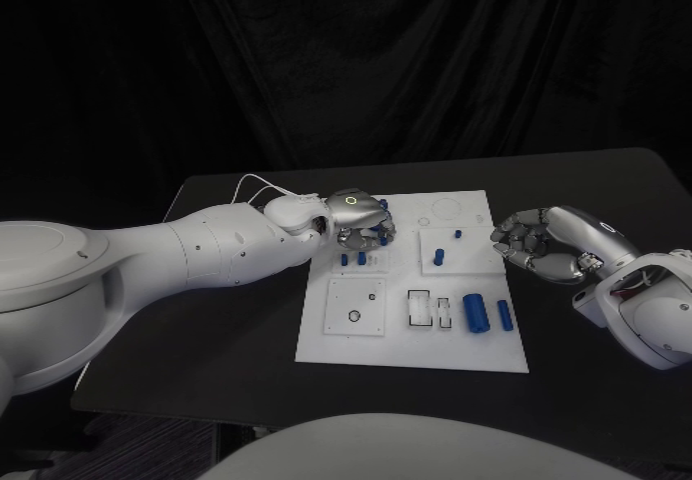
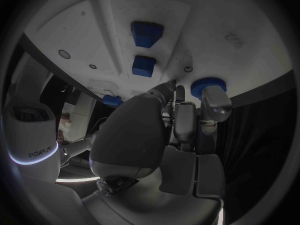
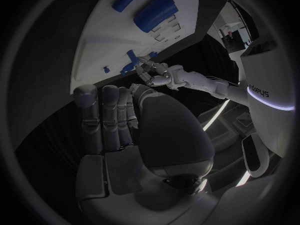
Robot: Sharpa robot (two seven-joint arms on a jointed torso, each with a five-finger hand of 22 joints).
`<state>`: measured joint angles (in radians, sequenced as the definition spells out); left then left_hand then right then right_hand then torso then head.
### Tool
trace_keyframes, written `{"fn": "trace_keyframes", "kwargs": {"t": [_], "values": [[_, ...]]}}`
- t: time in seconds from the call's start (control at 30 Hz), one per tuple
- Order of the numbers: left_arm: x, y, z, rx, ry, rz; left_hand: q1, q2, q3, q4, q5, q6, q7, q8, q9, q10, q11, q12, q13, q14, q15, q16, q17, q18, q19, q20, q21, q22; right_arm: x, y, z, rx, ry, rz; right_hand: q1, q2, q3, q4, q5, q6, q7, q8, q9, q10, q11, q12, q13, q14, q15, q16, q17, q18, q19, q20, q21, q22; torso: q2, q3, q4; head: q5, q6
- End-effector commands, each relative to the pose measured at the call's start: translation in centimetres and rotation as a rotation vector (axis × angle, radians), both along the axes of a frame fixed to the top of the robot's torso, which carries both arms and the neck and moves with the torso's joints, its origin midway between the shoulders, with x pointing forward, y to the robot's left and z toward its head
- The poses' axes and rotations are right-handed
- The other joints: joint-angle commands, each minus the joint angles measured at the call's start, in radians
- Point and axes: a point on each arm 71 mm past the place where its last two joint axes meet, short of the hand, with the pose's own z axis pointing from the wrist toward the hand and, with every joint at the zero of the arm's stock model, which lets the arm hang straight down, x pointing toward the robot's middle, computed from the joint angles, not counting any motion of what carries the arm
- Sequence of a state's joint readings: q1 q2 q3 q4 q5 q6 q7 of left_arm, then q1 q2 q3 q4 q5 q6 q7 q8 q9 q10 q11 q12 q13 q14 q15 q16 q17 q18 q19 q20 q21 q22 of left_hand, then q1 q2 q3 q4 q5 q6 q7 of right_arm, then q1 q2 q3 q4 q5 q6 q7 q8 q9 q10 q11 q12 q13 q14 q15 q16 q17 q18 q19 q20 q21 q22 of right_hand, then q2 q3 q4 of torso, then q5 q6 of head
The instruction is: Assemble the parts on the task board
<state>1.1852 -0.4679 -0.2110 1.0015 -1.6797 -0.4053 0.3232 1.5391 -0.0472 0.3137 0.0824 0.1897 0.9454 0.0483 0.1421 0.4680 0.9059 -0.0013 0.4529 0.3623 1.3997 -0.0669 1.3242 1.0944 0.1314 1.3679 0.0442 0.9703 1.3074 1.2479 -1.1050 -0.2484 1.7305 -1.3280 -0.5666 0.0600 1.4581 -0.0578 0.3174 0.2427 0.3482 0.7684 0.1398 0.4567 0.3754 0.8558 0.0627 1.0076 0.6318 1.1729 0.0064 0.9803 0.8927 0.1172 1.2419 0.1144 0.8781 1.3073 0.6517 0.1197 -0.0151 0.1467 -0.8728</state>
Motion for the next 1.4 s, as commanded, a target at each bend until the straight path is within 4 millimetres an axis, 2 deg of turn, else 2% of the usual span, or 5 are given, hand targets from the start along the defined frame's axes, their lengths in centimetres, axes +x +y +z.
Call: {"fn": "trace_keyframes", "kwargs": {"t": [0.03, 0.43, 0.73, 1.03, 1.4], "values": [[-0.1, -0.1, 0.2, -0.03, -0.037, -0.012, 0.0, 0.014, 0.0, -0.007, -0.002, 0.015, -0.001, 0.008, 0.003, 0.016, -0.002, 0.004, 0.002, 0.003, -0.008, 0.004, 0.001, -0.02, 0.002, -0.005, 0.005, 0.108, -0.1, 0.0, -0.1, -0.003, 0.008, -0.005, 0.005, 0.006, -0.002, 0.004, 0.006, 0.008, 0.0, -0.003, -0.001, 0.007, 0.003, -0.001, -0.001, 0.006, -0.001, 0.007, 0.001, 0.014, 0.008, -0.001, 0.001, 0.085, 0.0, 0.0006, -0.0009, 0.001, 0.0], [-0.9, 0.8, 0.9, -0.075, -0.081, -0.014, -0.007, 0.008, -0.008, -0.017, 0.007, 0.044, 0.006, 0.014, 0.005, 0.053, 0.001, -0.013, -0.009, 0.009, -0.009, 0.004, -0.001, -0.025, 0.014, -0.008, 0.028, 0.12, -0.1, -0.2, -0.1, 0.004, 0.015, -0.01, 0.005, 0.007, -0.001, 0.004, 0.006, 0.009, 0.0, -0.004, -0.001, 0.007, 0.003, -0.001, -0.001, 0.006, -0.002, 0.007, 0.001, 0.014, 0.008, -0.001, 0.0, 0.085, 0.0, 0.0, -0.0004, -0.007, 0.0], [-1.9, 3.5, 2.5, -0.072, -0.06, 0.02, -0.032, 0.008, -0.006, -0.006, 0.008, 0.05, 0.011, 0.002, 0.0, 0.055, 0.007, -0.09, -0.055, 0.01, -0.005, -0.013, -0.026, -0.026, 0.019, -0.005, 0.026, 0.122, -0.1, -0.4, -0.1, 0.001, 0.02, -0.019, 0.006, 0.007, -0.002, 0.004, 0.005, 0.01, 0.0, -0.004, -0.001, 0.008, 0.003, -0.001, -0.001, 0.006, -0.002, 0.005, -0.001, 0.014, 0.008, -0.001, -0.002, 0.085, -0.001, -0.0005, -0.0001, -0.003, 0.0], [-2.9, 6.4, 2.9, -0.057, -0.035, 0.072, -0.048, 0.008, -0.002, 0.006, 0.006, 0.048, 0.012, -0.007, -0.002, 0.053, 0.011, -0.14, -0.089, 0.01, -0.002, -0.022, -0.038, -0.026, 0.019, -0.003, 0.02, 0.122, -0.1, -0.5, -0.2, -0.003, 0.025, -0.022, 0.006, 0.007, -0.002, 0.004, 0.005, 0.01, 0.0, -0.004, -0.001, 0.008, 0.003, -0.001, -0.001, 0.006, -0.002, 0.005, -0.001, 0.014, 0.008, -0.001, -0.002, 0.085, -0.006, 0.0033, 0.0056, -0.007, 0.0], [-2.8, 7.6, 2.7, -0.036, -0.017, 0.111, -0.048, 0.007, 0.0, 0.007, 0.006, 0.045, 0.013, -0.012, -0.004, 0.055, 0.014, -0.153, -0.099, 0.009, -0.001, -0.026, -0.043, -0.025, 0.019, -0.001, 0.016, 0.121, 0.0, -0.5, -0.5, -0.007, 0.033, -0.021, 0.005, 0.007, -0.002, 0.005, 0.004, 0.011, 0.0, -0.005, -0.001, 0.008, 0.003, -0.002, -0.002, 0.004, -0.002, 0.003, -0.003, 0.015, 0.007, -0.001, -0.005, 0.084, -0.001, -0.0018, 0.007, -0.001, 0.0]]}}
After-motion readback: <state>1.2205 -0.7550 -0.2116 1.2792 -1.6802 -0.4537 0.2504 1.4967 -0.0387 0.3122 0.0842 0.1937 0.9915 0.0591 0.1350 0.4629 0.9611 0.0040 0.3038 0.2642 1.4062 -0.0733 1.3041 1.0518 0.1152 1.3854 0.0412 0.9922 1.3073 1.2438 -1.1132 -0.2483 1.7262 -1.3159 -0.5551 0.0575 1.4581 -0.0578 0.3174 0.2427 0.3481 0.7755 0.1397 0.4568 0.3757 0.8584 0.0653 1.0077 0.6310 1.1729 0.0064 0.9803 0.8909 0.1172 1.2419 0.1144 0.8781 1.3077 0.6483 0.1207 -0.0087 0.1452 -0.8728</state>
